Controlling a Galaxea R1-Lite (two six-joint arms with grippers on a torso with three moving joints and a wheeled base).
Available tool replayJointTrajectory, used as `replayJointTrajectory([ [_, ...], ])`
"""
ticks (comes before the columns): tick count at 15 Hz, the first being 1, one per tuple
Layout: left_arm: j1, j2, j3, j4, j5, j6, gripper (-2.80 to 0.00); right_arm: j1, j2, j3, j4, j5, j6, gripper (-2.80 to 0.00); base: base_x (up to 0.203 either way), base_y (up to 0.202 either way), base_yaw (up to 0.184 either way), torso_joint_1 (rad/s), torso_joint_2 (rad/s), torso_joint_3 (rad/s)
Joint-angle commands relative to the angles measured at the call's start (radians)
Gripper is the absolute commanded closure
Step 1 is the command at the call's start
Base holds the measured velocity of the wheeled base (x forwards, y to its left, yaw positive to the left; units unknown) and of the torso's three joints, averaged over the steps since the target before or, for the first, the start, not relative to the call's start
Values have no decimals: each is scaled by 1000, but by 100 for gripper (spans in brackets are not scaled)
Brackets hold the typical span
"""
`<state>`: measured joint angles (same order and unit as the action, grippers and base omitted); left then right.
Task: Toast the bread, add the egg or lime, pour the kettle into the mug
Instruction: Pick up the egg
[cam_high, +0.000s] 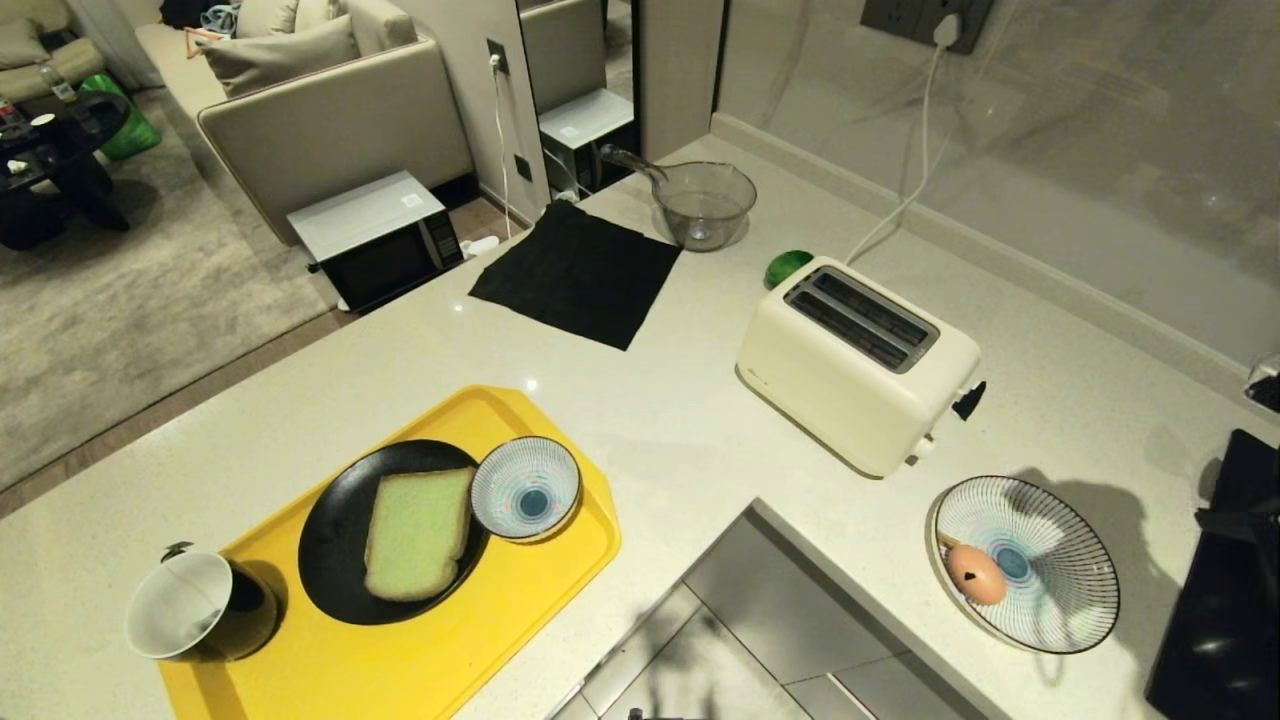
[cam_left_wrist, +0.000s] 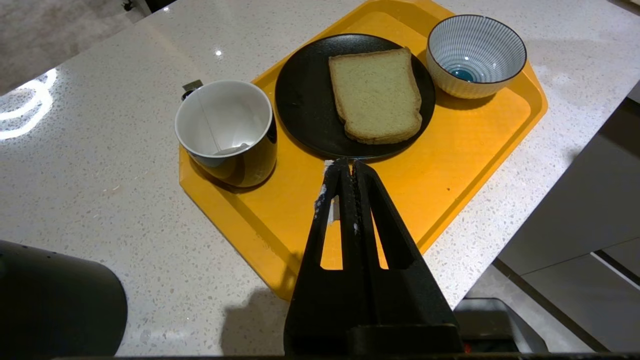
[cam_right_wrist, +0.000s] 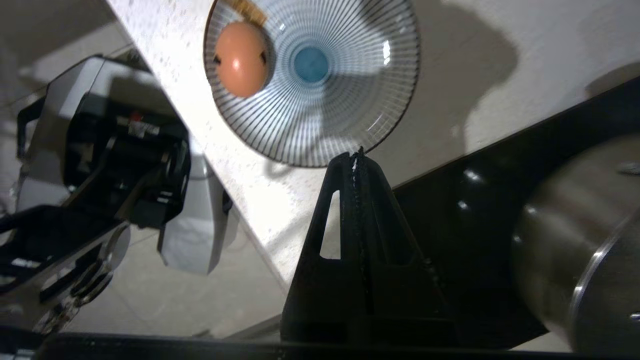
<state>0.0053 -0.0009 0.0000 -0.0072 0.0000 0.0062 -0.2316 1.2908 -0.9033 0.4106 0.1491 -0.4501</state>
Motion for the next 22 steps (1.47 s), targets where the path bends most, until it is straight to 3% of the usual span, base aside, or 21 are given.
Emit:
replayJointTrajectory([
  [1,1,-1,0,0,0,1,0,6,34,48,-8,-2,3,-280,0,0,0,0,0,0],
  [4,1,-1,0,0,0,1,0,31,77,103,-112,-16,5,-280,0,0,0,0,0,0],
  [10,1,-1,0,0,0,0,0,109,170,128,-140,-16,27,-280,0,0,0,0,0,0],
  [18,1,-1,0,0,0,0,0,130,283,172,-332,-2,-37,-280,0,0,0,0,0,0],
  [22,1,-1,0,0,0,1,0,139,329,166,-351,-2,-67,-280,0,0,0,0,0,0],
])
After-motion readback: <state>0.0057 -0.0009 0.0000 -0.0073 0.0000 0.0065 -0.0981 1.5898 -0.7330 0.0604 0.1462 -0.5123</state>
